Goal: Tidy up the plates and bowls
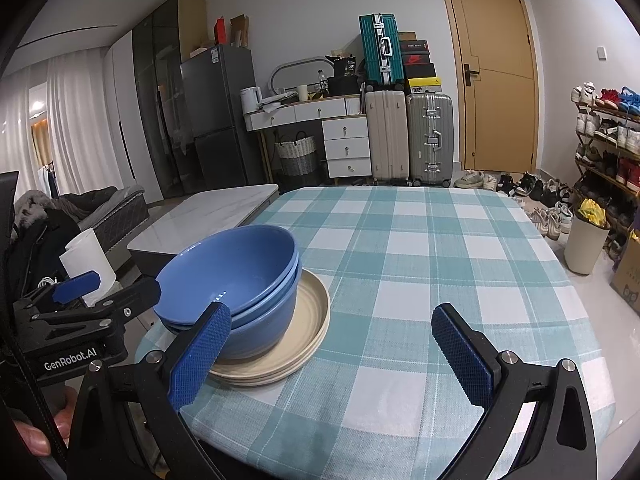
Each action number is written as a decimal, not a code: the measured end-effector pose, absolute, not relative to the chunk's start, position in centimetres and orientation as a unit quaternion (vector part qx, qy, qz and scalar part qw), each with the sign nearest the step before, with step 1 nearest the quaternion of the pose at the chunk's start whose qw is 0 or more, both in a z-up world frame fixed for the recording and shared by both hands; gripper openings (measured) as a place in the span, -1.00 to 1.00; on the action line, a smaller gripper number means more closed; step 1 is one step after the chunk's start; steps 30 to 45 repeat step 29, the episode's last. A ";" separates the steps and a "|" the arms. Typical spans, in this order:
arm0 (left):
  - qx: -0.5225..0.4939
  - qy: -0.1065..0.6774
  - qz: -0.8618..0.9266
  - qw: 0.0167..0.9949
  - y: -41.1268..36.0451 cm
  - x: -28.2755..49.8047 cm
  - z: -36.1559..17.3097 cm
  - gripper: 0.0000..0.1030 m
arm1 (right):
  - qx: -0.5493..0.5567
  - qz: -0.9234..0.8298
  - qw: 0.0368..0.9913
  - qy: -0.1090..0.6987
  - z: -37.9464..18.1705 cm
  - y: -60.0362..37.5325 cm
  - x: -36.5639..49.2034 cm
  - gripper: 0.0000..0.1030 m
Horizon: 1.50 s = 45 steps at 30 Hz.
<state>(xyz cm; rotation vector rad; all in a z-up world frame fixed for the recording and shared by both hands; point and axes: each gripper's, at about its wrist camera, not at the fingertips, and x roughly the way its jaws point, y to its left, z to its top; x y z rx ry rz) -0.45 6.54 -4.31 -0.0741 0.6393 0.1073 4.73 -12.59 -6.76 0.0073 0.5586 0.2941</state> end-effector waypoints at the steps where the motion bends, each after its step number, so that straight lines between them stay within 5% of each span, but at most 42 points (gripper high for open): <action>1: -0.034 0.315 0.052 0.947 6.4 -0.4 -4.3 1.00 | 0.004 0.144 0.951 0.275 -6.9 -12.7 4.7 0.98; 45: -0.001 0.293 0.059 0.954 4.9 -0.8 -4.7 1.00 | 0.019 0.134 0.949 0.283 -8.0 -13.7 4.6 0.98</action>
